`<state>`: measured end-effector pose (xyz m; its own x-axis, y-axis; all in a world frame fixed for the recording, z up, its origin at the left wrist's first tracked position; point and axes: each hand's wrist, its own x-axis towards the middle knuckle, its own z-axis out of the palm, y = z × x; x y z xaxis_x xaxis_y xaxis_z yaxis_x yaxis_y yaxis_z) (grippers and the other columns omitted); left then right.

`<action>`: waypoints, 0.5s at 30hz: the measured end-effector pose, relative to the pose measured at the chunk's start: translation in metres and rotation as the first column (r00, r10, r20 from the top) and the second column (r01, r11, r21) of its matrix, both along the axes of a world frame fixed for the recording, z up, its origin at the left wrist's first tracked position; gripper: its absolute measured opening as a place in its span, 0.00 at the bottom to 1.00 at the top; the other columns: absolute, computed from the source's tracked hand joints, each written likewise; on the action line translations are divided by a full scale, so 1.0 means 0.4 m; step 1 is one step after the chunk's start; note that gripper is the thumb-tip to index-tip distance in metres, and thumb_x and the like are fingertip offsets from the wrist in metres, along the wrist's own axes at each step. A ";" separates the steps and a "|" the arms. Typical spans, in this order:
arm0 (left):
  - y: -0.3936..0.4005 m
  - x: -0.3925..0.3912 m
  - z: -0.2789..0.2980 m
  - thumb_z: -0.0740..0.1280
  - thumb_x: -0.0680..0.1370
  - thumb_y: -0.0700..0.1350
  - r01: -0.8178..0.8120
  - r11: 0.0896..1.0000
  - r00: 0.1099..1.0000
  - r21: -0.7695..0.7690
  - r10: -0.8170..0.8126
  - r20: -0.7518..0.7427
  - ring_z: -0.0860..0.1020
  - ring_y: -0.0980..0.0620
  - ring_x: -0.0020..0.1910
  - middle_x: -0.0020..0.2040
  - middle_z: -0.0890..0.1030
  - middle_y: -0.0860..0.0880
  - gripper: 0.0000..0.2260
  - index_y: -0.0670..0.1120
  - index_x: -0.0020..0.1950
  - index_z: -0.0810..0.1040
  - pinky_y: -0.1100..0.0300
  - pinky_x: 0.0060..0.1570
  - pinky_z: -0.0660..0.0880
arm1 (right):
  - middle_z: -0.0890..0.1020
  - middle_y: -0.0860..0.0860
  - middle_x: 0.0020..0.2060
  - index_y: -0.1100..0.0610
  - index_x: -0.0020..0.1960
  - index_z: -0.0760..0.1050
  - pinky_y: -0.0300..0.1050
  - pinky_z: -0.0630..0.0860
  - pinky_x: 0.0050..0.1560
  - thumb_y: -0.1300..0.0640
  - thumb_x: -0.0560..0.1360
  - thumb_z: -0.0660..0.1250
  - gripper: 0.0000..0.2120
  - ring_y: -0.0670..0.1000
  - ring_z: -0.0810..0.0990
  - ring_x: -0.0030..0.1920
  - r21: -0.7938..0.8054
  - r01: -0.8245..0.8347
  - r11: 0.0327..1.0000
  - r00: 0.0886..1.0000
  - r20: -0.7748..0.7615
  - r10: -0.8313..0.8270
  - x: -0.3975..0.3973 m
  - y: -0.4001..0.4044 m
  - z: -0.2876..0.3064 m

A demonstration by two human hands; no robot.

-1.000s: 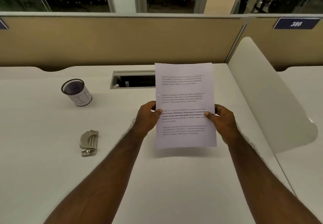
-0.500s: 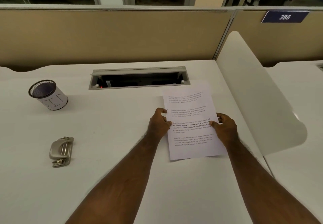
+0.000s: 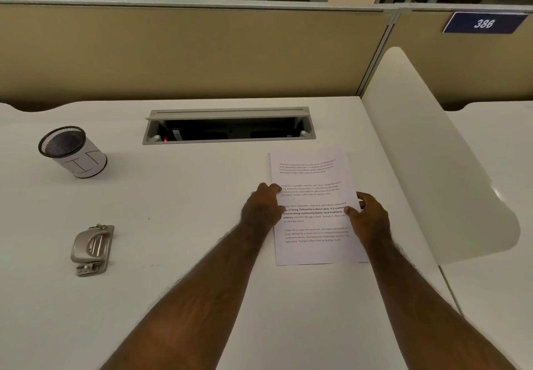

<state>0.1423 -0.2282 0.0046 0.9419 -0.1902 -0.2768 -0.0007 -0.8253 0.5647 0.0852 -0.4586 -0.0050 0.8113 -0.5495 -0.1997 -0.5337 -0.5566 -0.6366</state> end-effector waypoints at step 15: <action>0.056 -0.034 0.032 0.64 0.77 0.52 0.040 0.995 0.991 0.089 -0.051 0.122 0.70 0.46 0.64 0.66 0.70 0.47 0.22 0.51 0.71 0.68 0.48 0.57 0.73 | 0.68 0.52 0.71 0.49 0.67 0.73 0.63 0.69 0.62 0.50 0.76 0.65 0.20 0.60 0.70 0.66 -0.390 -0.176 0.904 0.983 -0.016 0.184 -0.039 0.038 0.007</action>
<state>0.1289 -0.2059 0.0172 0.9609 -0.2140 -0.1760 -0.1047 -0.8686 0.4843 0.0697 -0.4434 -0.0024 0.9054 -0.4242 0.0171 -0.3901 -0.8472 -0.3608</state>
